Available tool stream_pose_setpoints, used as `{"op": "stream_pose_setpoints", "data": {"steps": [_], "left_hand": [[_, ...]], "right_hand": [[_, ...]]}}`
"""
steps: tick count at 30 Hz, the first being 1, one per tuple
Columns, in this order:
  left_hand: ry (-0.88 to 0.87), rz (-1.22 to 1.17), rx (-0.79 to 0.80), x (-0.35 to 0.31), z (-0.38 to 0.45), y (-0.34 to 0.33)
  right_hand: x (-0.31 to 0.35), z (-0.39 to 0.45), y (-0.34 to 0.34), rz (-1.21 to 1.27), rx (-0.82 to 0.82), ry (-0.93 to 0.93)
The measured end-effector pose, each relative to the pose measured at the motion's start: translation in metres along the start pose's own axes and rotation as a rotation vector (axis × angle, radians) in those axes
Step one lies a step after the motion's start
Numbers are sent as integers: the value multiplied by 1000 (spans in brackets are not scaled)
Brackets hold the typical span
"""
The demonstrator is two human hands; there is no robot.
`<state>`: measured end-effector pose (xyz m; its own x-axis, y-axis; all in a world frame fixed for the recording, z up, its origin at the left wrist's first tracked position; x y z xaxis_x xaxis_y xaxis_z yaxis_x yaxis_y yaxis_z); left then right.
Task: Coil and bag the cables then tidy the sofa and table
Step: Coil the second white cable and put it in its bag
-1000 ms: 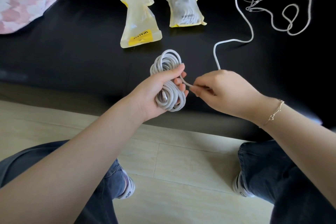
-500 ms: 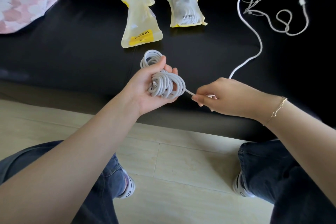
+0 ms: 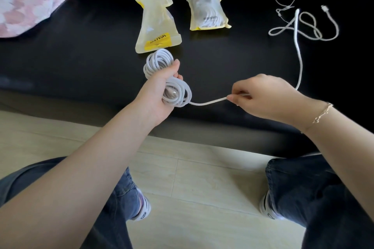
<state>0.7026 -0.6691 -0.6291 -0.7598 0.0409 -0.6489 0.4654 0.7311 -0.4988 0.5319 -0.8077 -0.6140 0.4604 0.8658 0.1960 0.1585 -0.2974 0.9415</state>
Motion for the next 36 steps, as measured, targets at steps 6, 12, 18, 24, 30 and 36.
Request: {"op": "stream_pose_setpoints", "data": {"steps": [6,12,18,24,30,36], "left_hand": [[-45,276,-4,2,-4,-4],[-162,938,-47,11,-2,-2],[-80,923,-2,12,3,3],[-64,752,230,8,-2,-2],[-50,753,314,10,-8,-9],[-42,706,366,5,-17,-20]], "right_hand": [[6,-1,4,177,-29,13],[7,-3,9,349,89,20],[9,-1,7,607,36,98],[9,-2,11,759,-28,164],[11,-2,16,734,-115,166],[11,-1,24,672,-250,116]]}}
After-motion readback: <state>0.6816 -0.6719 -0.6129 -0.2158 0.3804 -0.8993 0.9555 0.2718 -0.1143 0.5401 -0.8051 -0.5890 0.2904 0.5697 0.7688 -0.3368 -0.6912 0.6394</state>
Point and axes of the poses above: each hand's wrist, its own z-axis towards the middle knuckle, its own y-axis out of the back of the hand, x = y × z, the point moved 1 cm from there along z, towards the middle knuckle, and after that the axes turned 8 degrees about x, right-handed, at the moved point
